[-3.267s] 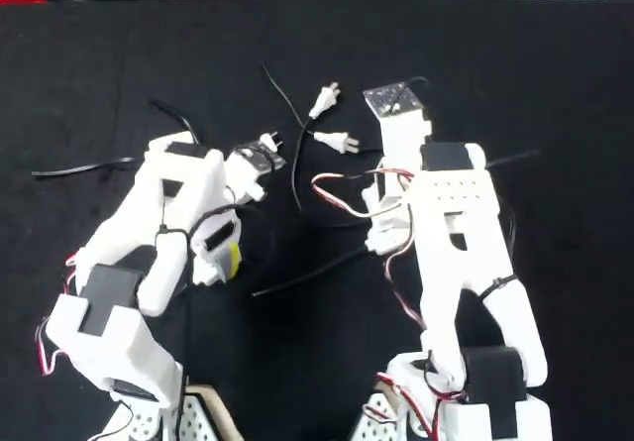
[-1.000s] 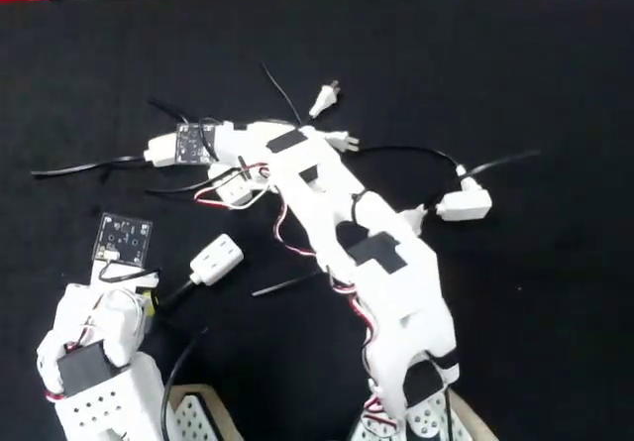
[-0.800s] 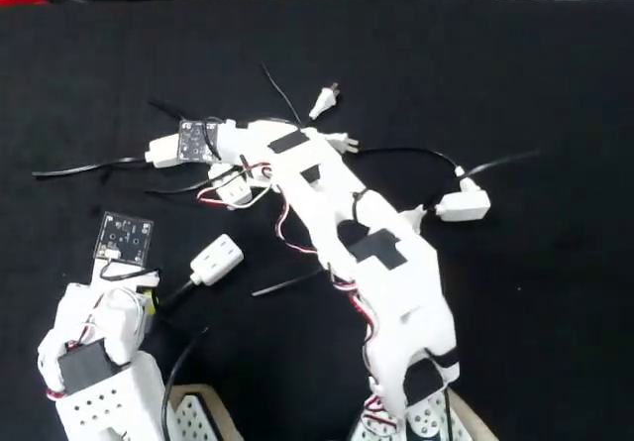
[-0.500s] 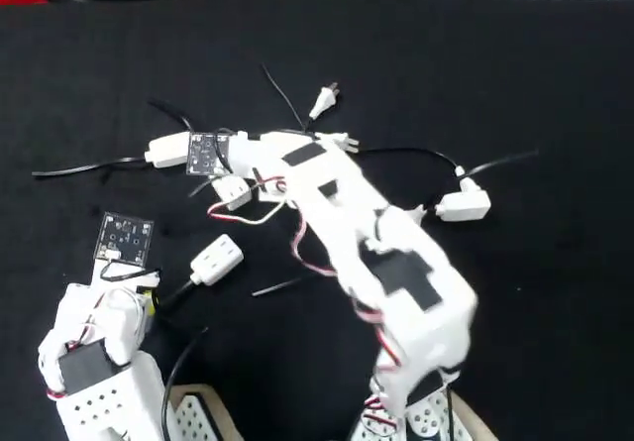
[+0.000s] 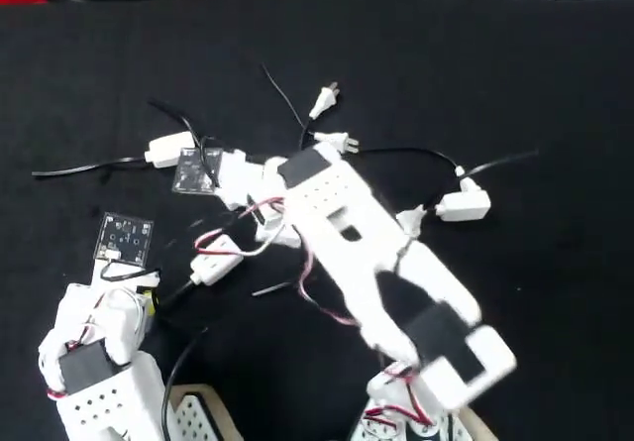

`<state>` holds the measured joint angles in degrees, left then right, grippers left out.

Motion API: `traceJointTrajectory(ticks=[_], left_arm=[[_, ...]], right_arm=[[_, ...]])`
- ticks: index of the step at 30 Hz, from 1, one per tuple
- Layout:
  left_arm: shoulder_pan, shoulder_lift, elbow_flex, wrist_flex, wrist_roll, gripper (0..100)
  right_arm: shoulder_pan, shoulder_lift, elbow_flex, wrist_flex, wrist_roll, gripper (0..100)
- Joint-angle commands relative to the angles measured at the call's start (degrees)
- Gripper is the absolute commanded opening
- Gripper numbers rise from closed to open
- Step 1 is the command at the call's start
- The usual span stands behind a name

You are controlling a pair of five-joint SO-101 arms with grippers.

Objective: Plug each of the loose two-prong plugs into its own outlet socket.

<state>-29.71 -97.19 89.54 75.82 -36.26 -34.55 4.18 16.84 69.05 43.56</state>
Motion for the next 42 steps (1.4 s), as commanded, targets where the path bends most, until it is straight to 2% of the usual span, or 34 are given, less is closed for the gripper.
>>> traceJointTrajectory(ticks=[1,7,9,12,20,35,39,42], left_arm=[[-0.5,-0.1,0.3,0.0,-0.5,23],[-0.5,-0.1,0.3,0.0,-0.5,23],[-0.5,-0.1,0.3,0.0,-1.2,23],[-0.5,-0.1,0.3,0.1,-2.1,23],[-0.5,-0.1,0.3,0.1,-2.1,23],[-0.5,-0.1,0.3,0.1,-2.1,23],[-0.5,-0.1,0.3,0.1,-2.2,23],[-0.5,-0.1,0.3,0.1,-2.2,23]], right_arm=[[-0.8,9.3,-6.4,3.1,-2.3,1.2],[0.0,24.0,-16.7,5.6,-2.3,1.6],[0.4,26.2,-18.9,7.3,-2.2,4.7],[0.5,27.8,-20.8,9.0,-1.8,10.6],[0.5,28.3,-24.0,15.5,0.6,10.9],[0.6,28.3,-26.6,18.1,1.3,10.4],[0.6,28.3,-26.6,18.1,2.5,2.3],[0.6,28.3,-26.6,18.2,2.5,1.2]])
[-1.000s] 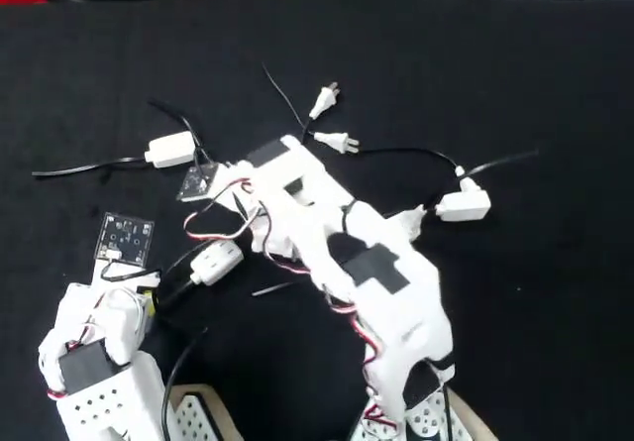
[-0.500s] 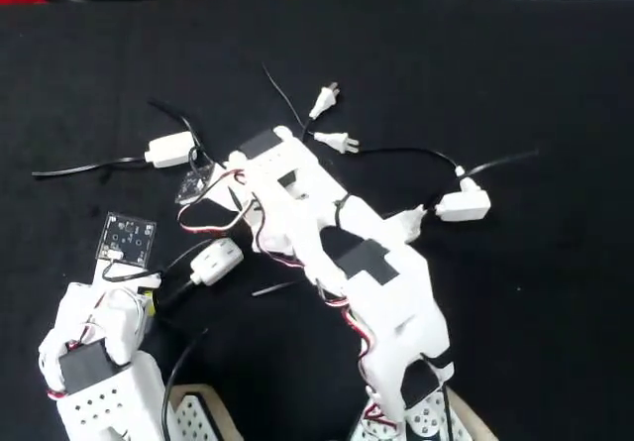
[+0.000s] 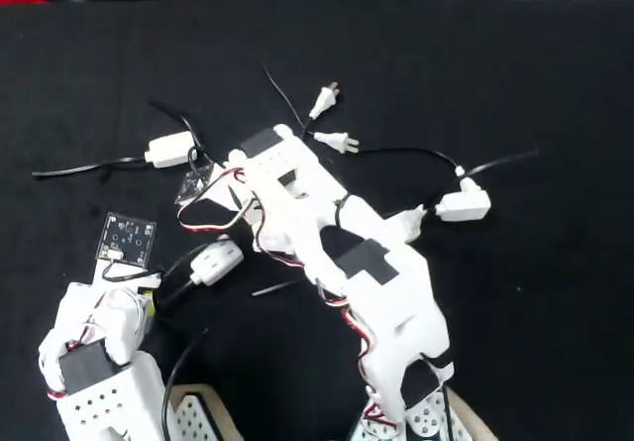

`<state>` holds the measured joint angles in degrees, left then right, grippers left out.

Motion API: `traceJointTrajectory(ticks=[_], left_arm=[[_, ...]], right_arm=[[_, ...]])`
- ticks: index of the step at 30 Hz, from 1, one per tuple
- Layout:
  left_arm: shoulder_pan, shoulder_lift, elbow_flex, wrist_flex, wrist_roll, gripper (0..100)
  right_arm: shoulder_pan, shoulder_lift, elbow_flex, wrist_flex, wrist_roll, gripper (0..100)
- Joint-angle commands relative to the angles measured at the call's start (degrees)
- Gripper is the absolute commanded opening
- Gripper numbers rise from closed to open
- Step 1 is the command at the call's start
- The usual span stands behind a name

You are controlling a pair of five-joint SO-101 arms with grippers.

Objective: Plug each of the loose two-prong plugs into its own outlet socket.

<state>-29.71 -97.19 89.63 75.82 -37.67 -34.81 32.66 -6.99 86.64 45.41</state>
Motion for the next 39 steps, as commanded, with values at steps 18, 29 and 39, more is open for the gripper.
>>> traceJointTrajectory(ticks=[18,29,39], left_arm=[[-0.5,-0.1,0.4,0.1,-0.8,23],[-0.5,-0.1,0.7,0.1,-0.8,23],[-0.5,-0.1,0.7,0.1,-0.8,23]], right_arm=[[4.4,-31.3,19.3,-14.4,-17.4,1.1],[-3.0,-75.1,66.1,-56.4,-36.4,1.2],[-8.5,-69.3,82.4,-92.5,-43.2,1.2]])
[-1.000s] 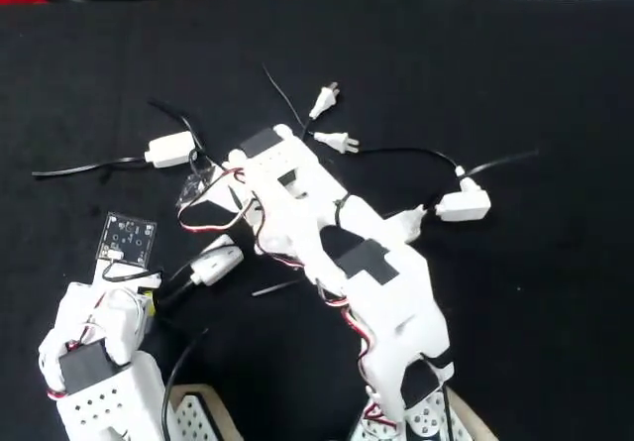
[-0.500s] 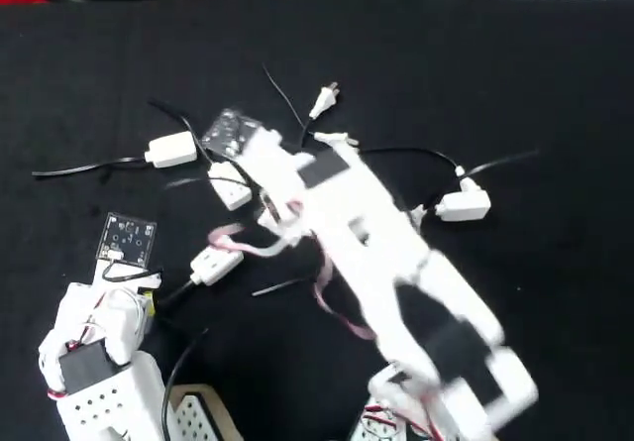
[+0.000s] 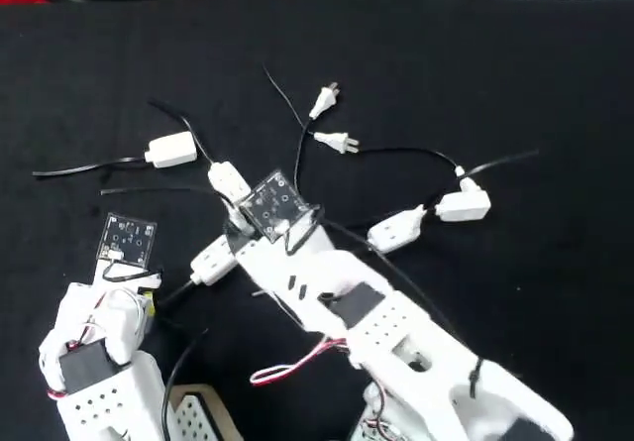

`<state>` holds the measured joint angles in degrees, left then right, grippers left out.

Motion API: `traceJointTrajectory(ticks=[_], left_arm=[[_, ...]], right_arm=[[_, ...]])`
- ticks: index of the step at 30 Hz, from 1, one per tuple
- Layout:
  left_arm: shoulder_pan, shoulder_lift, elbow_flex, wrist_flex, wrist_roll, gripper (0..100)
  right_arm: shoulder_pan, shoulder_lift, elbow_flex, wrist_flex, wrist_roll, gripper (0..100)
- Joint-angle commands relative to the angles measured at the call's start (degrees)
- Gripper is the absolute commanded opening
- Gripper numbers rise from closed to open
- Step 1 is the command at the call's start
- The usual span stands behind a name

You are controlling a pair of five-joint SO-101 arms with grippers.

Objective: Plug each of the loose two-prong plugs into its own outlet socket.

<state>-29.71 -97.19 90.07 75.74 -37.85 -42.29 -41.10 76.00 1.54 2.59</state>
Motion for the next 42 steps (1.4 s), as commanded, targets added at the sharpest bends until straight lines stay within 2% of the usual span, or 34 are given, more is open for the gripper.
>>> traceJointTrajectory(ticks=[1,9,22,24,28,31,33,38,42], left_arm=[[-0.5,-0.1,0.2,0.2,-0.6,23],[-0.5,-0.1,0.2,0.2,-0.6,23],[-0.7,-0.2,0.0,-0.5,0.1,23],[-1.0,-0.2,-0.7,-3.3,4.7,23],[0.3,-0.2,-7.5,-8.9,20.7,23],[3.5,-0.2,-15.1,-10.6,32.5,23],[7.7,-0.2,-19.7,-10.4,37.6,23],[25.2,-0.2,-22.6,-9.9,38.7,23],[34.3,-0.2,-22.0,-4.7,35.5,23]], right_arm=[[-1.3,7.3,-1.7,-7.6,-1.7,1.2],[-1.8,29.1,-13.5,-6.6,-8.9,1.2],[-3.9,12.6,-5.1,-6.4,-9.0,1.2],[-4.7,6.9,-2.2,-6.2,-8.9,1.2],[-9.2,-5.0,4.9,-6.2,-8.5,1.2],[-11.0,-10.8,8.5,-6.2,-5.4,1.2],[-10.8,-11.8,9.3,-6.2,-5.0,1.2],[-9.1,-10.7,9.0,-6.2,-4.9,1.2],[-8.6,-10.6,9.0,-6.2,-4.8,1.2]])
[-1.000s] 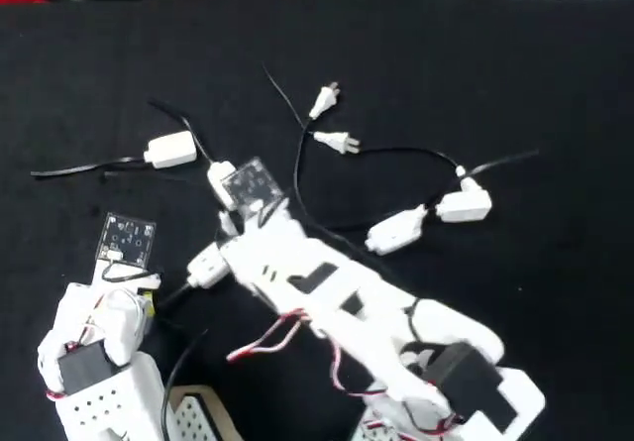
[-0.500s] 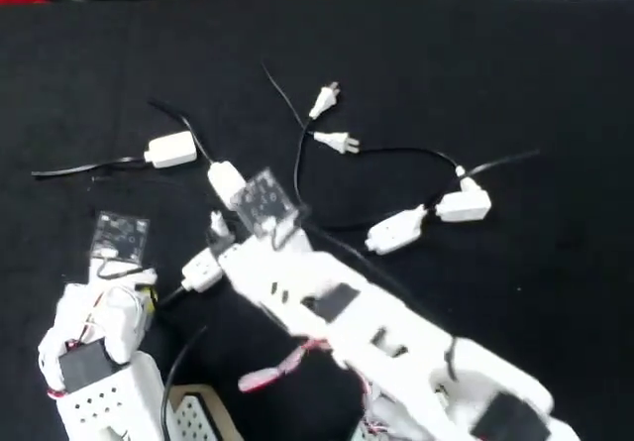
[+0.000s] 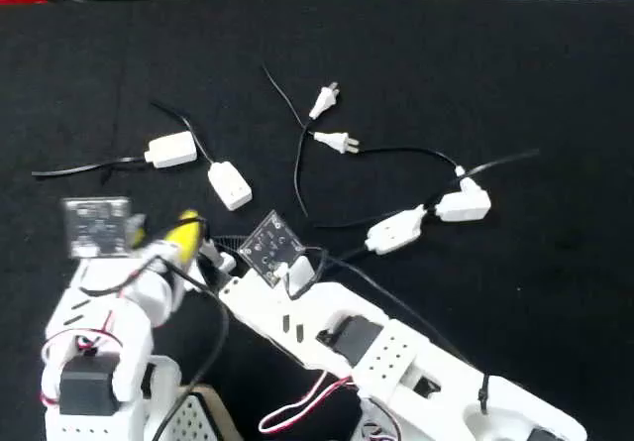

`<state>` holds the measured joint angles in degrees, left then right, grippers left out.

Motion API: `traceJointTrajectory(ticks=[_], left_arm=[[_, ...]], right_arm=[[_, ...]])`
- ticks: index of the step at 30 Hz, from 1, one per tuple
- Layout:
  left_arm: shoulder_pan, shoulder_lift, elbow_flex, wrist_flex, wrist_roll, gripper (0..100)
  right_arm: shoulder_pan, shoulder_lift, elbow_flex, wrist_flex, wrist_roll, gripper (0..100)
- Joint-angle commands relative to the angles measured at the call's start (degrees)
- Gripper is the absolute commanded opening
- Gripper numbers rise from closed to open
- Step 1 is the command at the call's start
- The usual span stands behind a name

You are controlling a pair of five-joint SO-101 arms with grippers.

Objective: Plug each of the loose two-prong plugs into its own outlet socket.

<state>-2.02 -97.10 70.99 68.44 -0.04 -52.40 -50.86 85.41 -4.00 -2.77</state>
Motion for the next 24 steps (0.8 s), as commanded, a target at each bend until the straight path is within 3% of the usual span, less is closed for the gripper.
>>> traceJointTrajectory(ticks=[1,9,13,19,24], left_arm=[[8.0,-0.3,-3.0,3.5,-3.4,23],[8.7,-0.3,-2.5,4.5,-8.8,24],[-0.8,-0.3,-3.0,4.2,-9.2,24],[-16.1,-0.3,-0.4,4.6,-9.7,24],[-24.6,-0.3,7.4,2.1,-13.4,24]], right_arm=[[1.5,-0.8,-0.4,-0.6,0.5,1.2],[1.7,-0.8,-0.4,-0.6,0.6,1.2],[2.2,-0.5,-1.5,1.6,0.6,1.1],[5.4,2.8,-14.9,22.1,-4.9,1.1],[5.6,12.5,-21.0,25.6,-5.3,1.1]])
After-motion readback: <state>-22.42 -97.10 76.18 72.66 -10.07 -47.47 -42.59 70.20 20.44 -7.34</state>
